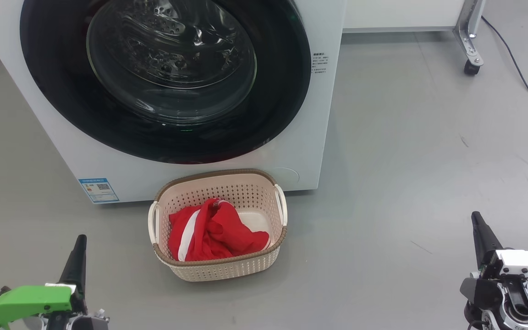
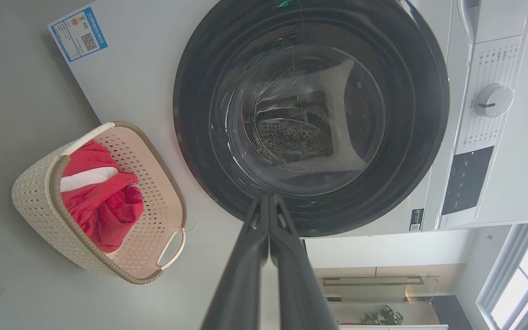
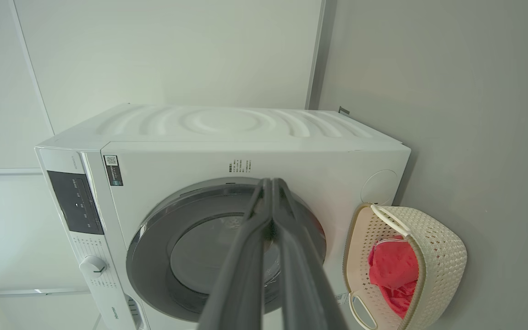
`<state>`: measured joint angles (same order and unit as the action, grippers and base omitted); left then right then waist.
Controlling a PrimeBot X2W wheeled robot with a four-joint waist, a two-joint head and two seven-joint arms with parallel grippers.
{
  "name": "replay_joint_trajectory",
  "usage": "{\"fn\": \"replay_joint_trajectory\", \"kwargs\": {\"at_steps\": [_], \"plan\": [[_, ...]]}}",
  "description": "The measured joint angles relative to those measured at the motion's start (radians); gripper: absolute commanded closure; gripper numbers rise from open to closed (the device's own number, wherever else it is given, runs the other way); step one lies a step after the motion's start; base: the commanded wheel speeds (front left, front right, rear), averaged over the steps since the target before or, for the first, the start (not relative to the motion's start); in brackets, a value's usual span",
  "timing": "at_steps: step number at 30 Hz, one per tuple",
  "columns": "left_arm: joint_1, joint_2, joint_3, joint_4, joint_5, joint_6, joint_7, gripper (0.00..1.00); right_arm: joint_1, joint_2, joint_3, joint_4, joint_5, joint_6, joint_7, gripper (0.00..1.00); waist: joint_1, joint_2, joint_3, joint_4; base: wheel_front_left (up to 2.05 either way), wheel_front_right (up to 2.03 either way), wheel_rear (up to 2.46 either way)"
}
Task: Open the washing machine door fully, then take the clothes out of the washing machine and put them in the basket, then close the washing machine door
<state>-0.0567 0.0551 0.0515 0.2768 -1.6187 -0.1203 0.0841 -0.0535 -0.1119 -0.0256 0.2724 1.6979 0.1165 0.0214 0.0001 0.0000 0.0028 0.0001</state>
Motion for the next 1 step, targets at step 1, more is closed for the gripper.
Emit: {"fn": "replay_joint_trajectory", "kwargs": {"at_steps": [1], "plan": [[0.0, 0.0, 0.0, 0.0, 0.0, 0.0, 0.0, 1.0, 0.0, 0.0, 0.0, 0.0, 0.0, 0.0, 0.0, 1.0, 0.0, 0.0, 0.0, 0.0, 0.0, 0.0, 0.0]]}}
